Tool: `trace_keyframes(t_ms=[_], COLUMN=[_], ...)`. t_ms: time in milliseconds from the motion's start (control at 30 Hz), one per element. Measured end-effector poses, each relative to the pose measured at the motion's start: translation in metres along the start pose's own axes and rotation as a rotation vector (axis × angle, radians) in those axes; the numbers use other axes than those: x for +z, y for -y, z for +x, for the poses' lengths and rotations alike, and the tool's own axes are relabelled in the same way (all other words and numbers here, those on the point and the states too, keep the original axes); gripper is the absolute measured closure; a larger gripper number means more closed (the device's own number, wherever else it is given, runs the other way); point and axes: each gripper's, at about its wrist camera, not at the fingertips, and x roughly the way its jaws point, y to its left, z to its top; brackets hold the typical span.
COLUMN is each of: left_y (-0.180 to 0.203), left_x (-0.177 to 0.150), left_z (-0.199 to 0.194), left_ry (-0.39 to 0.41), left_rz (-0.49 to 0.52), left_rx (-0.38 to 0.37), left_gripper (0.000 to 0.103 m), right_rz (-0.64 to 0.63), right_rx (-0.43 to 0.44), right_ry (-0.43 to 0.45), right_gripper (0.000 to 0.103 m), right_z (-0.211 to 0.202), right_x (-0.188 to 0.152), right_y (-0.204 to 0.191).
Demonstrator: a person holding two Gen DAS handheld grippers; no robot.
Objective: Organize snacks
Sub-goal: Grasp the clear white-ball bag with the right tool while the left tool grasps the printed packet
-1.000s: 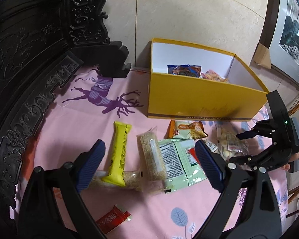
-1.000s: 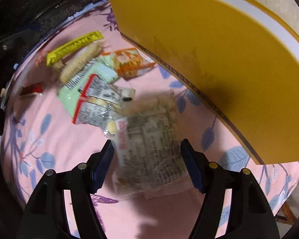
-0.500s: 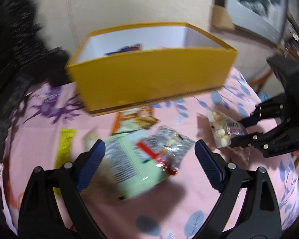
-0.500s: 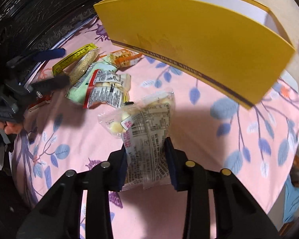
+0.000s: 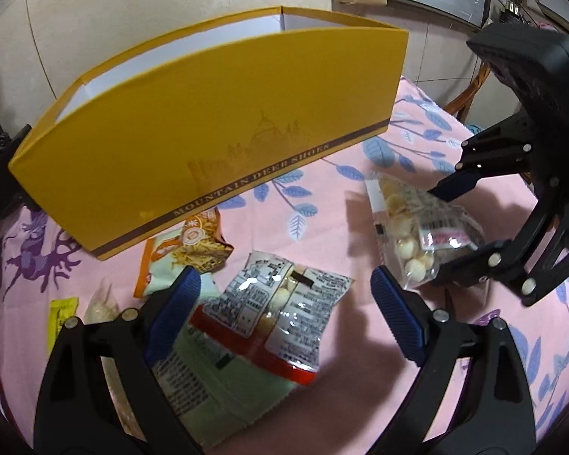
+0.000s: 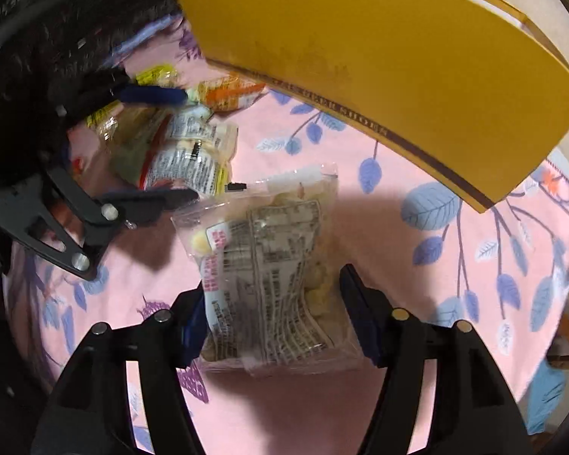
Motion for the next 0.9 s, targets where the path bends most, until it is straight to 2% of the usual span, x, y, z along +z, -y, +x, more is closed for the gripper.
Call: trace_keyframes(t_ms=[33,67,100,167,267,467,667,900], left_y=[-0.001,-0.001,0.0,0.007,0.019,0.031,0.03,0.034], left_x=[-0.001,-0.002,-0.003,-0.007,-0.013,-0.024,-0.025,-0.031], left_z=[0.001,0.002,0.003,0.005,0.003,0.001,0.003,-0.015], left_ry=[0.003,0.008,0.005,-0.004,0.004,-0.024,-0.034,-0.019], left_rz=[-0.004,-0.006,0.0,0.027,0.07,0.082,0.02,-0.043], left_rx=[-0.01,-0.022,-0.031,-0.05,-0.035,-0.034,-0.021,0.006], left_gripper=[0.011,0.017,0.027,0.038,0.043,0.043,0.044,0.048], right_rz=[0.01,0.022,0.033,0.059,0.091,0.125,0.112,0.116], right_rx=[0.002,-0.001,-0.004,-0.009,-0.021,-0.039,-0.077,-0.104], right_ry=[0.007,0.016,0.024,0.034,0.046,0.063,0.059,0.065], right_gripper=[0.044,0.048,0.05,0.052,0.052,0.052,0.05,0.057], right_z=[-0.001,-0.002,-0.003,-0.006,-0.011,-0.017,-0.016,-0.018], right_x=[-0.001,-0.003,-0.005,-0.011,-0.021,-0.036,-0.033,-0.036], right_y=[0.002,0.004,0.005,0.006,0.005,0.001,-0.008,-0.019])
